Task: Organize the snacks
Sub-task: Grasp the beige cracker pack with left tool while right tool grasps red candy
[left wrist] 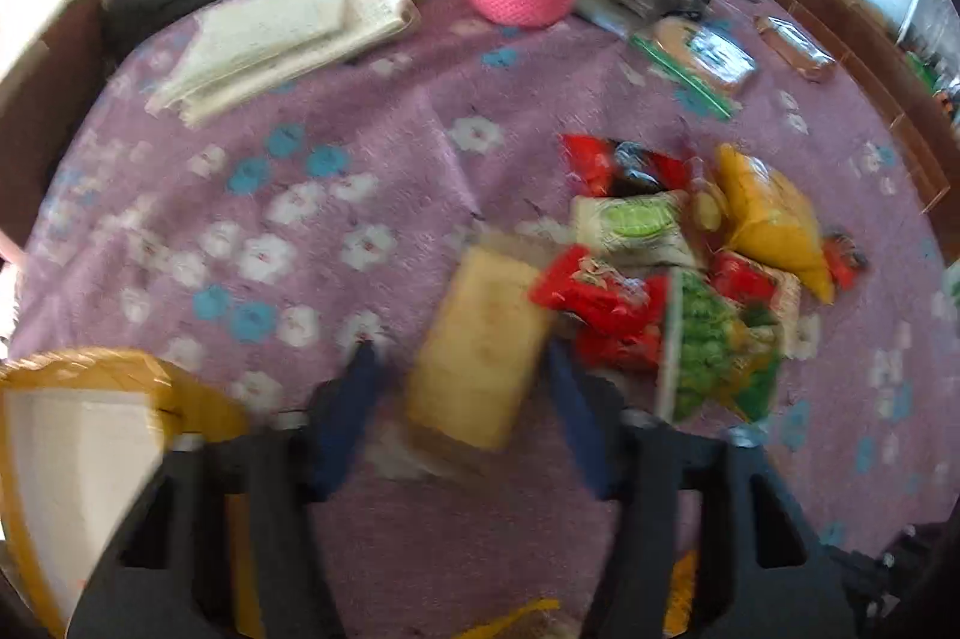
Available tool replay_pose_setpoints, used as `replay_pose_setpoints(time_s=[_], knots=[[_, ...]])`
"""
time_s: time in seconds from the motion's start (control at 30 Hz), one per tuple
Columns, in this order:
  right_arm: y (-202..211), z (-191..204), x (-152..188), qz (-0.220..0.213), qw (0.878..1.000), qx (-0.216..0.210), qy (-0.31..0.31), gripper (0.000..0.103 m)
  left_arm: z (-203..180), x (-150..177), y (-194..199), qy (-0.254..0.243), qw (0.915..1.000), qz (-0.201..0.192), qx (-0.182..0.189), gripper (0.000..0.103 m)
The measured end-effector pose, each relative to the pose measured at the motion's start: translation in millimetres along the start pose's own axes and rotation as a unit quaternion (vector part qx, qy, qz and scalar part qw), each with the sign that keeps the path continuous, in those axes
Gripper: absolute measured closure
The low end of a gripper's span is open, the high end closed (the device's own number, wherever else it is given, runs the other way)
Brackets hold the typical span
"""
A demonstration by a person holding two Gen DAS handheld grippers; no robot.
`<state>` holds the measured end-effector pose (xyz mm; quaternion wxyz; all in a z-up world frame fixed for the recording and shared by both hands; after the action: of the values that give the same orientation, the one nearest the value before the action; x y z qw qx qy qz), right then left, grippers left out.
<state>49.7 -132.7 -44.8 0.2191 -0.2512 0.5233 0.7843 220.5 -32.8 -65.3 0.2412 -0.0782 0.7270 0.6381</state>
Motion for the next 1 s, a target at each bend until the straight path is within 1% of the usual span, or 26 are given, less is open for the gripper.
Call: replay_pose_setpoints(time_s=[0.03, 0.07, 0.1, 0.13, 0.17, 0.2, 0.23, 0.27, 0.3, 0.43, 0.5, 0.57, 0.63, 0.73, 0.8, 0.83, 0.87, 0.9, 1.0], knots=[[1, -1, -1, -0.002, 1.000, -0.010, -0.006, 0.102, -1, 1, 1, 0.001, 1.0000, 0.000, 0.001, 0.064], [5, 0, -2, -0.011, 1.000, -0.027, -0.008, 0.098, -2, 1, 2, 0.000, 1.0000, 0.001, 0.002, 0.068], [8, 1, -3, -0.018, 0.999, -0.032, -0.008, 0.096, -3, 1, 3, 0.000, 1.0000, 0.002, 0.001, 0.071], [13, 3, -3, -0.024, 0.999, -0.037, -0.004, 0.095, -3, 2, 4, 0.002, 1.0000, 0.004, -0.001, 0.071], [17, 6, -3, -0.027, 0.999, -0.044, 0.000, 0.092, -4, 3, 5, 0.005, 1.0000, 0.004, 0.000, 0.071], [20, 9, -2, -0.027, 0.998, -0.050, 0.002, 0.082, -3, 4, 6, 0.007, 1.0000, 0.003, 0.001, 0.071], [23, 12, 0, -0.024, 0.998, -0.053, 0.002, 0.076, -2, 7, 7, 0.015, 0.9999, 0.001, 0.005, 0.072], [25, 14, 2, -0.019, 0.998, -0.054, 0.001, 0.067, 0, 8, 9, 0.022, 0.9997, -0.001, 0.010, 0.072], [27, 17, 6, -0.014, 0.998, -0.056, -0.004, 0.066, 3, 9, 9, 0.027, 0.9995, -0.003, 0.013, 0.072], [23, 20, 17, 0.009, 0.997, -0.056, -0.044, 0.065, 10, 13, 18, 0.052, 0.9982, -0.014, 0.028, 0.072], [15, 22, 20, 0.022, 0.997, -0.045, -0.052, 0.065, 13, 14, 29, 0.062, 0.9971, -0.025, 0.037, 0.072], [6, 26, 22, 0.030, 0.998, -0.025, -0.059, 0.064, 14, 14, 41, 0.070, 0.9957, -0.037, 0.049, 0.072], [3, 30, 20, 0.022, 0.998, -0.001, -0.055, 0.063, 16, 15, 57, 0.077, 0.9940, -0.051, 0.060, 0.072], [-4, 37, 19, 0.025, 0.998, 0.050, -0.033, 0.063, 21, 21, 83, 0.085, 0.9912, -0.071, 0.073, 0.072], [-6, 45, 20, 0.026, 0.996, 0.083, 0.005, 0.063, 28, 26, 98, 0.093, 0.9891, -0.084, 0.078, 0.072], [-7, 50, 21, 0.027, 0.995, 0.094, 0.023, 0.067, 33, 30, 111, 0.099, 0.9872, -0.094, 0.082, 0.072], [-8, 53, 24, 0.027, 0.995, 0.095, 0.033, 0.081, 38, 33, 119, 0.104, 0.9858, -0.100, 0.086, 0.072], [-8, 55, 24, 0.028, 0.994, 0.097, 0.039, 0.084, 45, 38, 130, 0.112, 0.9838, -0.109, 0.089, 0.072], [-3, 57, 26, 0.027, 0.994, 0.096, 0.049, 0.086, 62, 49, 156, 0.126, 0.9792, -0.130, 0.092, 0.072]])
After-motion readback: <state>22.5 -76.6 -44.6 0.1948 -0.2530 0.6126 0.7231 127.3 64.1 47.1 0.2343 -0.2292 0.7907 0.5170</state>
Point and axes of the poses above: each gripper's, at about its wrist camera, not at the fingertips, and y roughly against the way its jaws point, z to its left, x to its underside, the point moved 7 cm from there along -y, roughly the way its jaws point, and after that the axes turned 8 degrees about y, right-handed, at the moved point
